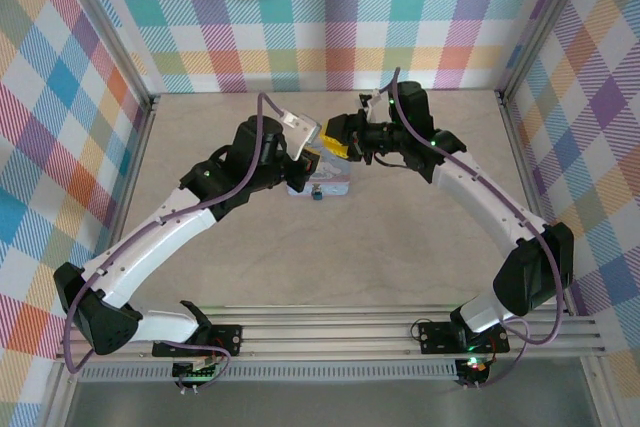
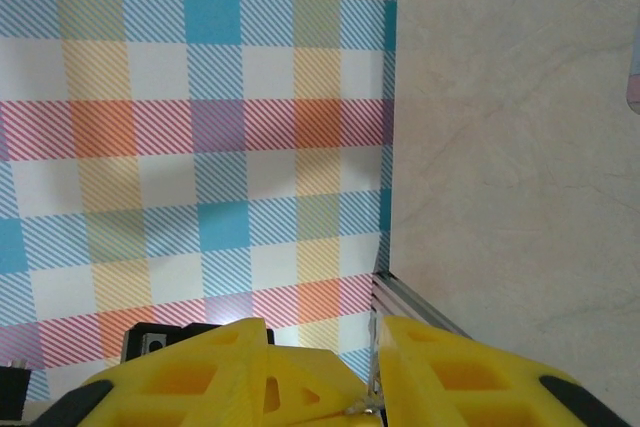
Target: Unlock a padlock with a key
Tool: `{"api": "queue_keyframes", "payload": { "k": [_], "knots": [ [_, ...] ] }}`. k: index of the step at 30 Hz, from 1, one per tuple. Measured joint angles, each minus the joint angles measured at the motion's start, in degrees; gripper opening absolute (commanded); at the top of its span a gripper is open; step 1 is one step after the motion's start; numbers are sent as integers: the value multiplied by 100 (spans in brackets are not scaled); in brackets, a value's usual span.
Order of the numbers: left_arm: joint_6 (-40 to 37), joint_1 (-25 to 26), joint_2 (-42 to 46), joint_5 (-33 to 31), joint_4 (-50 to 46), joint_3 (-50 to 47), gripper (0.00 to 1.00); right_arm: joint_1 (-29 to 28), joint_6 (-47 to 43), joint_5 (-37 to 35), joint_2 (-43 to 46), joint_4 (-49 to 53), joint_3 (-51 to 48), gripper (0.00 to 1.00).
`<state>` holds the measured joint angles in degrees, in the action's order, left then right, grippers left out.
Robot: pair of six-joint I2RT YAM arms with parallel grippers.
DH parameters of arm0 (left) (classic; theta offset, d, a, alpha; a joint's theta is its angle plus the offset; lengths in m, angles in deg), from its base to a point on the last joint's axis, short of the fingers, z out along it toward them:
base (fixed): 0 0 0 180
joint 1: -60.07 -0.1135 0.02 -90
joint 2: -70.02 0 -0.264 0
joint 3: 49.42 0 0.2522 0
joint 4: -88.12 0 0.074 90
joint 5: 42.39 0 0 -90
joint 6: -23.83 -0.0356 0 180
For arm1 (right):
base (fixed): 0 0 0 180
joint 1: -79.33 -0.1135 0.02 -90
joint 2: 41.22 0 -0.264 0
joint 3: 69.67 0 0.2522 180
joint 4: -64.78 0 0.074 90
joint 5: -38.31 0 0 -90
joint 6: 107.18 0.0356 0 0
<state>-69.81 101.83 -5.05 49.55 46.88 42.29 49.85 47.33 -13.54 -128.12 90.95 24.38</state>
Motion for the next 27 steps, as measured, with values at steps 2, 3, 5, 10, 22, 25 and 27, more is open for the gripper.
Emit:
{"api": "queue_keyframes", "payload": {
  "k": [2, 3, 5, 10, 22, 25, 27],
  "knots": [
    [-42, 31, -22, -107, -4, 20, 0, -11, 2, -4, -20, 76, 0, 34],
    [-55, 50, -37, -151, 0, 35, 0, -13, 2, -2, -33, 103, 0, 34],
    [-92, 92, -76, -225, 0, 76, 0, -20, 0, -2, -63, 210, 11, 35],
    [-203, 146, -166, -354, -7, 142, 0, -24, -35, 4, -223, 413, 186, 21],
    [-481, 197, -367, -601, -136, 258, 15, -24, -254, -24, -442, 599, 350, 0],
    [-485, 199, -369, -592, -133, 260, 41, -24, -691, -26, -439, 597, 352, 0],
    [-487, 199, -365, -592, -125, 260, 49, -24, -1110, -81, -439, 741, 437, 0]
  ]
}}
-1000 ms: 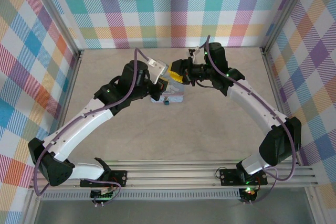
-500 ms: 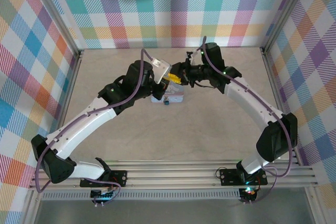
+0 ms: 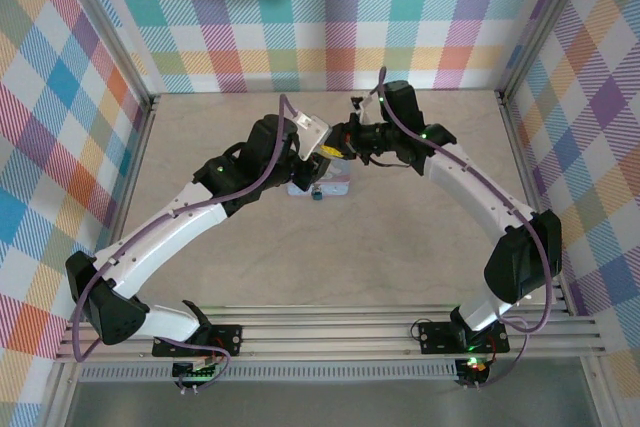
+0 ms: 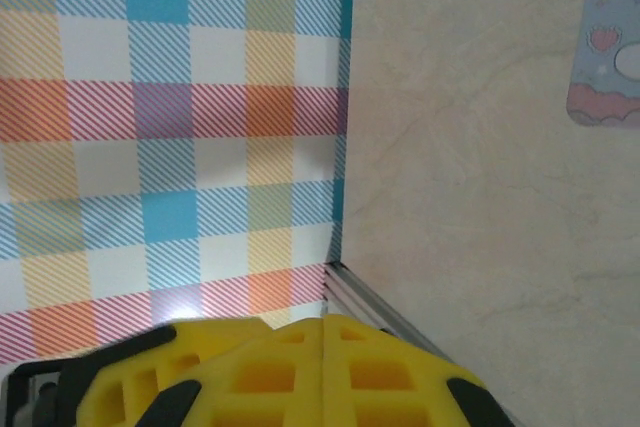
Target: Unlock a padlock with a key
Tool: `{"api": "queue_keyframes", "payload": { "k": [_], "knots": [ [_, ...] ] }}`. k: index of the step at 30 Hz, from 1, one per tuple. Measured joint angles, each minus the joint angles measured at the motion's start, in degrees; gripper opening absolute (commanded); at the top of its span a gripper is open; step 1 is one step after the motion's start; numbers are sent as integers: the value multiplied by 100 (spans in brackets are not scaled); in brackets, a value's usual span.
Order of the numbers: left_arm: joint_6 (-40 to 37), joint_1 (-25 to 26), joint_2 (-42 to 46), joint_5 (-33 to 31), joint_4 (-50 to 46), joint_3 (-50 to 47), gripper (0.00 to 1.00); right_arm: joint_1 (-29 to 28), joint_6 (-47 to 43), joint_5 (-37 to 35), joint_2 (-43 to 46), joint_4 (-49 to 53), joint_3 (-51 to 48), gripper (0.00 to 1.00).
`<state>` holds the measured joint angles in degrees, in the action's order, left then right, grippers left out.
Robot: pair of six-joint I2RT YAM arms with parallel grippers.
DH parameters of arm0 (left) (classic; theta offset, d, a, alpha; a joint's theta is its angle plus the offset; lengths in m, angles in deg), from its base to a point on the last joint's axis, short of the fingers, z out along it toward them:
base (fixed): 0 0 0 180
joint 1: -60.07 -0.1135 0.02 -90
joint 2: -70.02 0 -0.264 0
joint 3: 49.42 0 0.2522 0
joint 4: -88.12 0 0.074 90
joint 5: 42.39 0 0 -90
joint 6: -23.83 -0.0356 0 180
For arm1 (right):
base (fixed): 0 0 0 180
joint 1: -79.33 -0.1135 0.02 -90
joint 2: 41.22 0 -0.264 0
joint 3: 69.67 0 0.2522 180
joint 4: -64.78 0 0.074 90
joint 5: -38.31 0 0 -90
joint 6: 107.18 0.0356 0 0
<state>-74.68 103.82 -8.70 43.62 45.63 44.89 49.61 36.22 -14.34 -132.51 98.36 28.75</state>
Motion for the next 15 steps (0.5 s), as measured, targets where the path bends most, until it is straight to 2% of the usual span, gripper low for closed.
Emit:
{"api": "queue_keyframes", "payload": {
  "k": [3, 5, 10, 15],
  "knots": [
    [129, -85, 61, 52, 59, -79, 55, 52, -772, -85, 0, 363, 374, 0],
    [317, -254, 188, 326, 111, -208, 57, 85, -1327, -96, 0, 476, 660, 0],
    [968, -1099, 391, 1178, 229, -361, 56, 127, -2830, -131, 0, 715, 1108, 0],
    [1941, -2022, 391, 2822, 938, -713, 52, 157, -4124, 105, 15, 678, 1038, 0]
  ]
}}
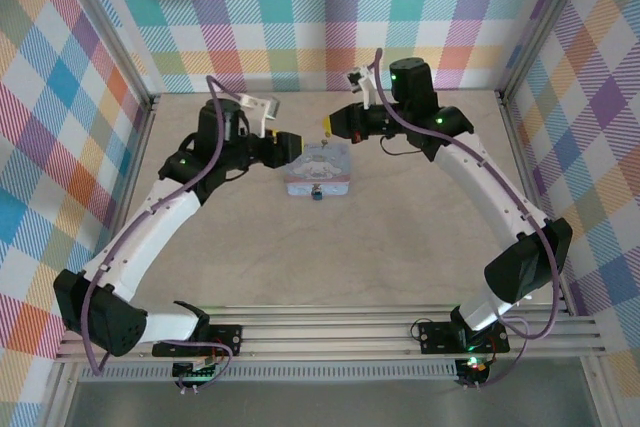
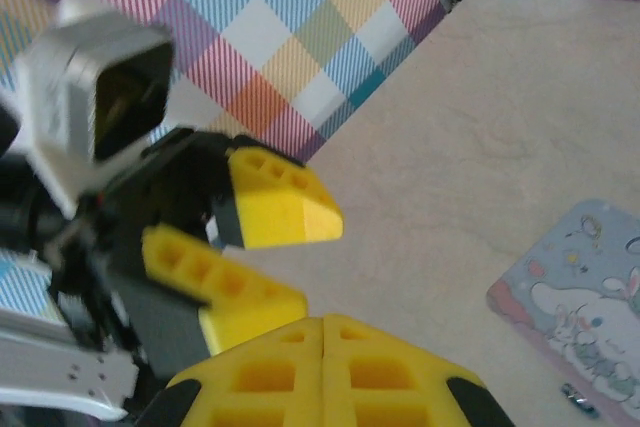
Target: Unlock a padlock with a key
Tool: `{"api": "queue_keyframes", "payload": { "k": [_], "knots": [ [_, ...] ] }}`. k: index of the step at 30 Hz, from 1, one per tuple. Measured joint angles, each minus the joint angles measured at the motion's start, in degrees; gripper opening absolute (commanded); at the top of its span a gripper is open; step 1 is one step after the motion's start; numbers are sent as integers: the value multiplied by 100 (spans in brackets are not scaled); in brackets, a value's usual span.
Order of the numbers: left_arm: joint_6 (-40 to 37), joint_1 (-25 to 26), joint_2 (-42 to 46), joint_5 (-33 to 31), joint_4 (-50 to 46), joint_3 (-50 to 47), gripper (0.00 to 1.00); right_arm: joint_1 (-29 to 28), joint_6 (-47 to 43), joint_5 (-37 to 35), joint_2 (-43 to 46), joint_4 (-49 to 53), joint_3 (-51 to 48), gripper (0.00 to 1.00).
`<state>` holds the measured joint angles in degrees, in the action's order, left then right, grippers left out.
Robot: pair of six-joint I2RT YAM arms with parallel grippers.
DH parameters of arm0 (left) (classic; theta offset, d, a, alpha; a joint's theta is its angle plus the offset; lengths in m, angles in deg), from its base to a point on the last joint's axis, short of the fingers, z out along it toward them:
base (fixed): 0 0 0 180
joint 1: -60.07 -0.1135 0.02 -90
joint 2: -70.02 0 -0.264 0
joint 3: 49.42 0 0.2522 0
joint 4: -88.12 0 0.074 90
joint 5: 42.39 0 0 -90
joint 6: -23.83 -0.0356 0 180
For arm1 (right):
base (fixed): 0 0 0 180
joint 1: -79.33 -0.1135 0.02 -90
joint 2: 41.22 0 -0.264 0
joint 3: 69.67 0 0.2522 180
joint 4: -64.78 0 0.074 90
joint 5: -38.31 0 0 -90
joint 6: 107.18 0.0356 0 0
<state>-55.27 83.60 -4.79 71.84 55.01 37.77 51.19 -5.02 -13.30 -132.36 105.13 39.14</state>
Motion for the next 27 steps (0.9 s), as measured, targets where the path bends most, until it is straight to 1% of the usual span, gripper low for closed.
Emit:
{"api": "queue_keyframes", "payload": {
  "k": [2, 4, 8, 11, 15, 21, 25, 27],
  "knots": [
    [417, -212, 0, 616, 481, -238, 52, 35, -278, 168, 37, -160, -166, 0],
    [815, -295, 0, 1108, 931, -400, 53, 79, -321, 424, 103, -522, -437, 0],
    [1679, -295, -2, 1930, 2052, -645, 52, 192, 83, 861, 160, -1491, -927, 0],
    [2328, -295, -61, 2269, 2898, -817, 49, 227, 455, 1045, 160, -2015, -1088, 0],
    [2896, -295, -170, 2439, 3589, -1019, 47, 243, 909, 1158, 170, -2636, -1239, 0],
    [3346, -295, -201, 2533, 4072, -1224, 45, 243, 1777, 1182, 179, -3539, -1718, 0],
    [3576, -284, -236, 2588, 4282, -1287, 35, 243, 2074, 1185, 184, -3799, -1768, 0],
    [3689, -249, -304, 2592, 4391, -1287, 33, 243, 2157, 1189, 184, -3875, -1768, 0]
  ]
}}
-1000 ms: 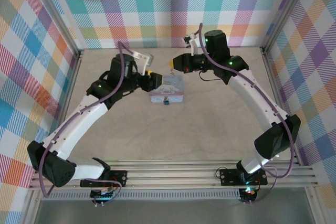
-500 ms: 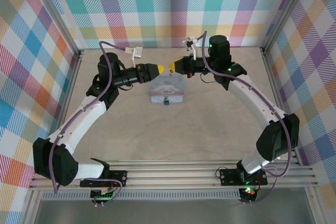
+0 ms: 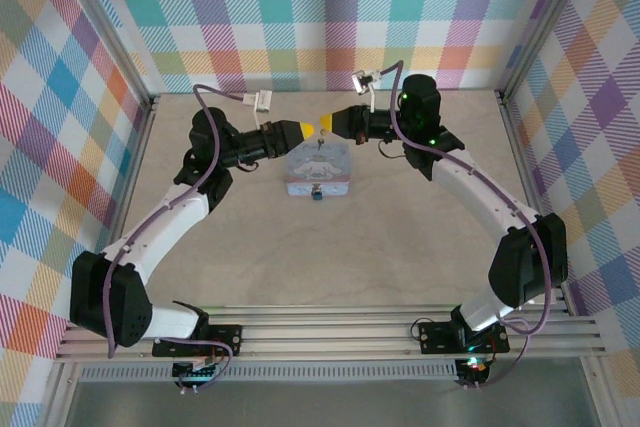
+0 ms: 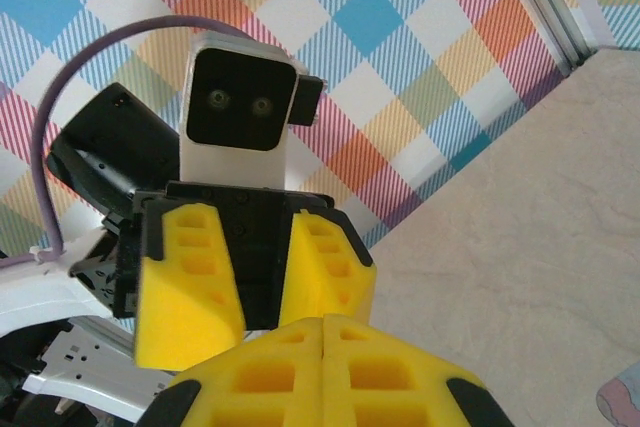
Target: Unlock a padlock with a key
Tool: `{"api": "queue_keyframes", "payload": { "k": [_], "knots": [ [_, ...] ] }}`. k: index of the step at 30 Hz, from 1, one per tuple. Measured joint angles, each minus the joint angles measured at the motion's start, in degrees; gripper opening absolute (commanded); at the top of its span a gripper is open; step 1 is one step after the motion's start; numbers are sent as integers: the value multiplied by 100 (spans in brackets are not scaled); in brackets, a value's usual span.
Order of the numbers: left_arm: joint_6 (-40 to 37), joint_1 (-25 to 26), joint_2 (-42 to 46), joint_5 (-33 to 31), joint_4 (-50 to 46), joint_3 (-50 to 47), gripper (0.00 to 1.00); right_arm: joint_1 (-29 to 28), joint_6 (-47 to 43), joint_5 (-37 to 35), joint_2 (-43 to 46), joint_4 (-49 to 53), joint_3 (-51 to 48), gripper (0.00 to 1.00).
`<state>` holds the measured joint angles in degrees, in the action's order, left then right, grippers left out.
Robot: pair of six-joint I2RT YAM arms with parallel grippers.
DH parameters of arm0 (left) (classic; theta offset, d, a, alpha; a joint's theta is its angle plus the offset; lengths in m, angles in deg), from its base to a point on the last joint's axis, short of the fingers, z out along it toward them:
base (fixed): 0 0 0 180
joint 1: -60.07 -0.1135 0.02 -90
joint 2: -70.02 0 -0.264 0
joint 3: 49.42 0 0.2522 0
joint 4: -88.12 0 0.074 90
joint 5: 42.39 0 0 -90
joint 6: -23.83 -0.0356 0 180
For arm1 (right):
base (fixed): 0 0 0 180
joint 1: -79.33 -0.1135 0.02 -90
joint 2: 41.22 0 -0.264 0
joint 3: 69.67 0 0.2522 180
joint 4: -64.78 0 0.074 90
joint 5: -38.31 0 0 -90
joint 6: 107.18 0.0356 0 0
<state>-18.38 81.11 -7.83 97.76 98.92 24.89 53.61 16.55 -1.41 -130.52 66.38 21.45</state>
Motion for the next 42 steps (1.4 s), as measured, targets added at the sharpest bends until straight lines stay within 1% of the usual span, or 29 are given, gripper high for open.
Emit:
{"api": "queue_keyframes", "payload": {
  "k": [9, 16, 22, 24, 28, 31, 32, 33, 34, 35, 36, 39, 42],
  "knots": [
    [343, 151, -289, 37, 155, 0, 32, 0, 188, 37, 15, -120, -20, 0],
    [385, 197, -291, 37, 225, 2, 32, 0, 251, 42, 74, -138, -63, 0],
    [385, 350, -291, 37, 225, 4, 32, 0, 319, 83, 142, -160, -208, 0],
    [385, 404, -291, 37, 223, 4, 28, 0, 343, 83, 160, -162, -247, 0],
    [354, 439, -289, 39, 197, 7, 12, -2, 358, 90, 175, -160, -271, 0],
    [269, 446, -264, 31, 142, 24, 10, 0, 361, 83, 184, -157, -293, 0],
    [234, 444, -251, 33, 101, 24, 13, -2, 361, 81, 197, -153, -308, 0],
    [170, 444, -229, 28, 57, 24, 27, -2, 361, 81, 214, -153, -326, 0],
    [136, 444, -208, 0, -7, 24, 36, -2, 358, 79, 229, -155, -343, 0],
    [114, 444, -173, -39, -96, 24, 42, -2, 361, 81, 260, -153, -358, 0],
    [72, 444, -133, -83, -179, 24, 45, -2, 361, 81, 291, -153, -367, 0],
    [66, 444, -37, -184, -273, 24, 43, -2, 358, 81, 382, -155, -374, 0],
    [94, 444, 13, -201, -280, 24, 35, -2, 358, 81, 442, -155, -378, 0]
  ]
}}
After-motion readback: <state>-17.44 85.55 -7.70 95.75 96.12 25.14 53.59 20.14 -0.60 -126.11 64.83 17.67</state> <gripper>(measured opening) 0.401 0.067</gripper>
